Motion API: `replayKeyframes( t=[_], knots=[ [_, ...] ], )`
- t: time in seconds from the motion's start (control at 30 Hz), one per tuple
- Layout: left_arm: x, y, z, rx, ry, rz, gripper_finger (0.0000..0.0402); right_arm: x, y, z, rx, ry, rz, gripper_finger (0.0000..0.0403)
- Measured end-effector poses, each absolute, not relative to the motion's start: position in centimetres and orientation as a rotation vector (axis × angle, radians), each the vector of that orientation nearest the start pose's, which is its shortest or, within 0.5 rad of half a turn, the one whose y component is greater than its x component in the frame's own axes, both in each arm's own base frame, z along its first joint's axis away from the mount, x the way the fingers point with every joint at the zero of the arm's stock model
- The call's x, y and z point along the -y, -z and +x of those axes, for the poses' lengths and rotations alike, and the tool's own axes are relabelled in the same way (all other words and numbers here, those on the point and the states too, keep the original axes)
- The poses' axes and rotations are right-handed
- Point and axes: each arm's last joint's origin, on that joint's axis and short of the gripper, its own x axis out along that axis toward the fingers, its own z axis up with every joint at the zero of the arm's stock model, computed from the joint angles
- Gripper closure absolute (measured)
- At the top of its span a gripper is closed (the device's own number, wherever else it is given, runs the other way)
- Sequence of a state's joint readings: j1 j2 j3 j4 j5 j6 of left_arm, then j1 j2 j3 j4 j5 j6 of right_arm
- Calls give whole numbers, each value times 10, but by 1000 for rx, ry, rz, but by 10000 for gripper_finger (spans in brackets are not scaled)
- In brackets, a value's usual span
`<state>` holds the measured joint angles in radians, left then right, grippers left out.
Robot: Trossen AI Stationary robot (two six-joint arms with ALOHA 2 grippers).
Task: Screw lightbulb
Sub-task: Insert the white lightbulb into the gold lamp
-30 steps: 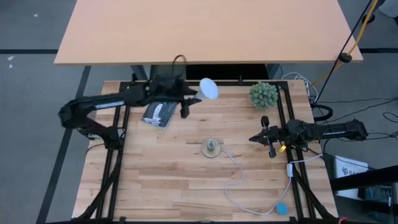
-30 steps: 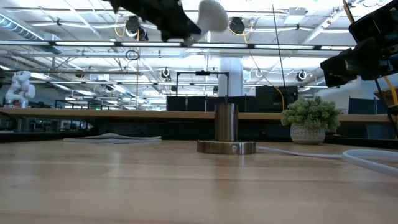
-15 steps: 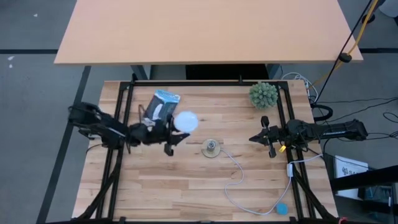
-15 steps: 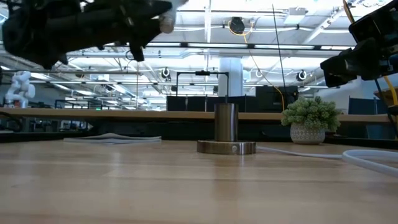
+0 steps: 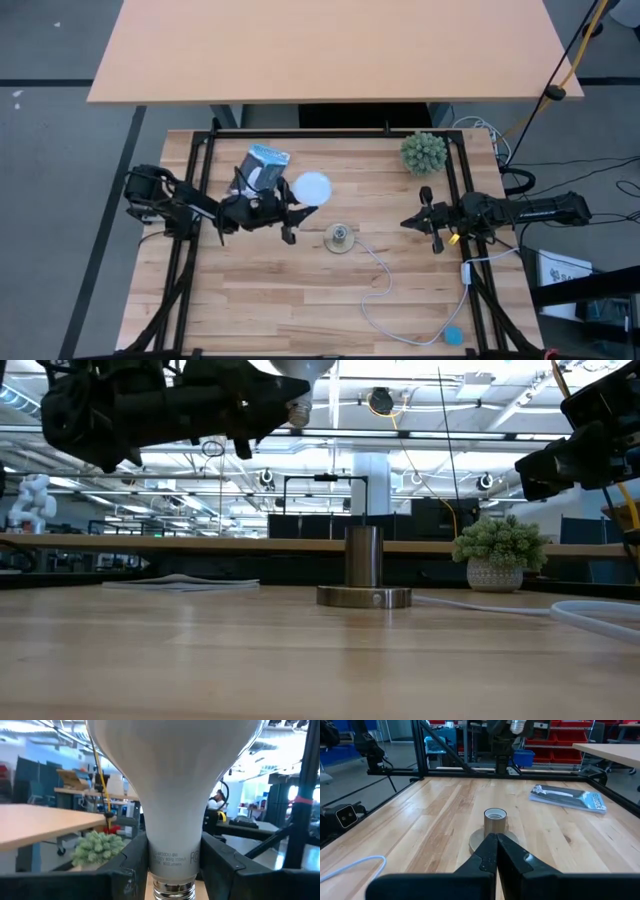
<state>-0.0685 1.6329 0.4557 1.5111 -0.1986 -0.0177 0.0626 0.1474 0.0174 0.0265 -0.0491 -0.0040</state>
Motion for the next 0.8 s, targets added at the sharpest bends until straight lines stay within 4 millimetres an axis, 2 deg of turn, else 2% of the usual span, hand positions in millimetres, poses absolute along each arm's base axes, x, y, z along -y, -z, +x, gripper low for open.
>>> replayKeyframes(
  t=[0.37,0.5,0.63,0.8],
  knots=[
    [17,-190,283,243,-112,-49,266,-8,-161,105,-98,-112,0,403],
    [18,-188,284,212,-106,-50,264,-8,-163,106,-74,-94,83,403],
    [19,-184,285,171,-103,-63,263,-5,-179,106,92,-31,233,403],
    [19,-182,285,157,-103,-69,263,-9,-194,106,232,-97,262,403]
  ],
)
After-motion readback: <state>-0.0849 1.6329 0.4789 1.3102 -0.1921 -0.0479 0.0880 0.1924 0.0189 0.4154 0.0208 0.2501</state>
